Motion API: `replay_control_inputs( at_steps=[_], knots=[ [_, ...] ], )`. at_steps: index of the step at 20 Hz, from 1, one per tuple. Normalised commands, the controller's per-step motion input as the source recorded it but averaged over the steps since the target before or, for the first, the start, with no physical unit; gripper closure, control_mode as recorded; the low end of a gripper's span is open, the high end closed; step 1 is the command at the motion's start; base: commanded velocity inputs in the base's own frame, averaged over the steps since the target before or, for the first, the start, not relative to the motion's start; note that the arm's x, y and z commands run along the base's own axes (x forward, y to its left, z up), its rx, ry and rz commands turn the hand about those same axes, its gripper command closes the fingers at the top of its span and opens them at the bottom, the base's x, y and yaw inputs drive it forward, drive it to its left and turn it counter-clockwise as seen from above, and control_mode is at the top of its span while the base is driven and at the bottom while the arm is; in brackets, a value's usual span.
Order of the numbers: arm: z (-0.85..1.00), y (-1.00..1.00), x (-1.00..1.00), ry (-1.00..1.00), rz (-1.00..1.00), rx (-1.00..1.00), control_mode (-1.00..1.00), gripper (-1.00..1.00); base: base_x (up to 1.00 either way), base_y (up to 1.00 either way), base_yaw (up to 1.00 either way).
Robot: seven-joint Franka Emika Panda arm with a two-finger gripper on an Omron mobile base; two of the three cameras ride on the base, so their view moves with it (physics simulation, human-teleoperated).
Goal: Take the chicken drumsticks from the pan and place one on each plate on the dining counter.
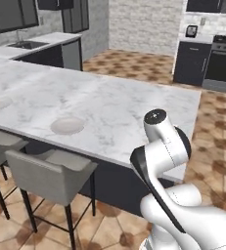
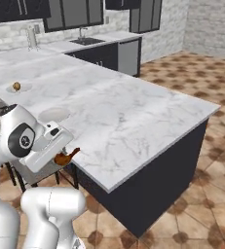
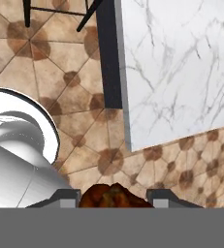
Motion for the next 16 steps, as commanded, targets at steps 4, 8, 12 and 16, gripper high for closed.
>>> replay_control_inputs(
  at_steps=[4, 8, 12, 16],
  knots=[
    [0.00, 0.00, 0.00, 0.00, 0.00, 0.00, 1.00, 1.00, 0.00, 0.58, -0.29],
    [0.00, 0.00, 0.00, 0.00, 0.00, 0.00, 1.00, 1.00, 0.00, 0.60, -0.33],
    [0.00, 0.00, 0.00, 0.00, 0.00, 0.00, 1.00, 1.00, 0.00, 0.61, -0.33],
    [0.00, 0.00, 0.00, 0.00, 0.00, 0.00, 1.00, 1.00, 0.00, 0.63, -0.35]
  ],
)
